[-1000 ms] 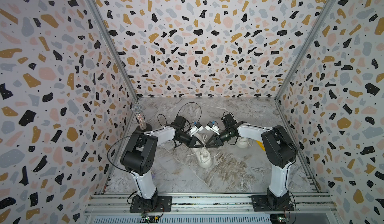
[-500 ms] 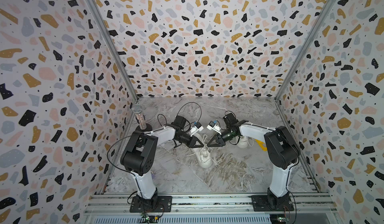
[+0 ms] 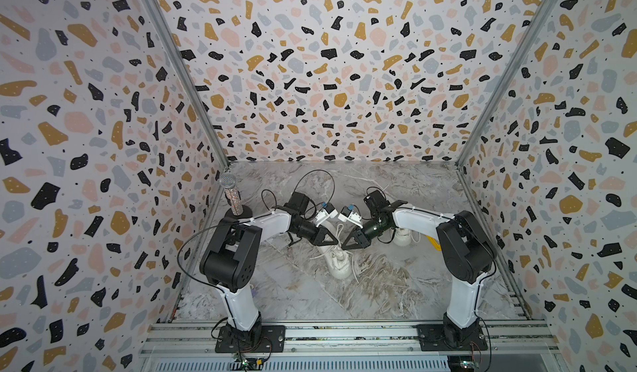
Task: Tie the shoes
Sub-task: Cross the shoelace with the shoelace.
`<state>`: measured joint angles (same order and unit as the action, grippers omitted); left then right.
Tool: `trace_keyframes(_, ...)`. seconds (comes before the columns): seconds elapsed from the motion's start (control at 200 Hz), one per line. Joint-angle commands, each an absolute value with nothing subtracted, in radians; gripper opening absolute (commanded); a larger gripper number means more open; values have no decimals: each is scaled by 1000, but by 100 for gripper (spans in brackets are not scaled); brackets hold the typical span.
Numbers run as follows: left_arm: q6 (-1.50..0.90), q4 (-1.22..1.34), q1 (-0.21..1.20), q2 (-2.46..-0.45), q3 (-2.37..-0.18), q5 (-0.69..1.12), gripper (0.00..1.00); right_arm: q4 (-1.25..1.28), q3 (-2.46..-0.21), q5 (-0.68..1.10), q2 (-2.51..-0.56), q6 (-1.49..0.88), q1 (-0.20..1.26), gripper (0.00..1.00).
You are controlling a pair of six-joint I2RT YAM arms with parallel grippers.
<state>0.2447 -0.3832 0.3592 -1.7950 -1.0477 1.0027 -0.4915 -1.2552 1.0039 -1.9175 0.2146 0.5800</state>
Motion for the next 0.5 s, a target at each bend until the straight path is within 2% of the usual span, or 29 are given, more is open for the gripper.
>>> trace_keyframes(0.0,259,-367,354,-1757,-1057,1017,0,-552,-1296,947,-1854,230,583,18)
trace_keyframes(0.16,267,-367,353,-1751,-1054,1026,0,-589,-1301,933,-1834,262,579,27)
trace_keyframes(0.496,291,-367,354,-1738,-1045,1042,0,-571,-1282,934,-1786,253,531,39)
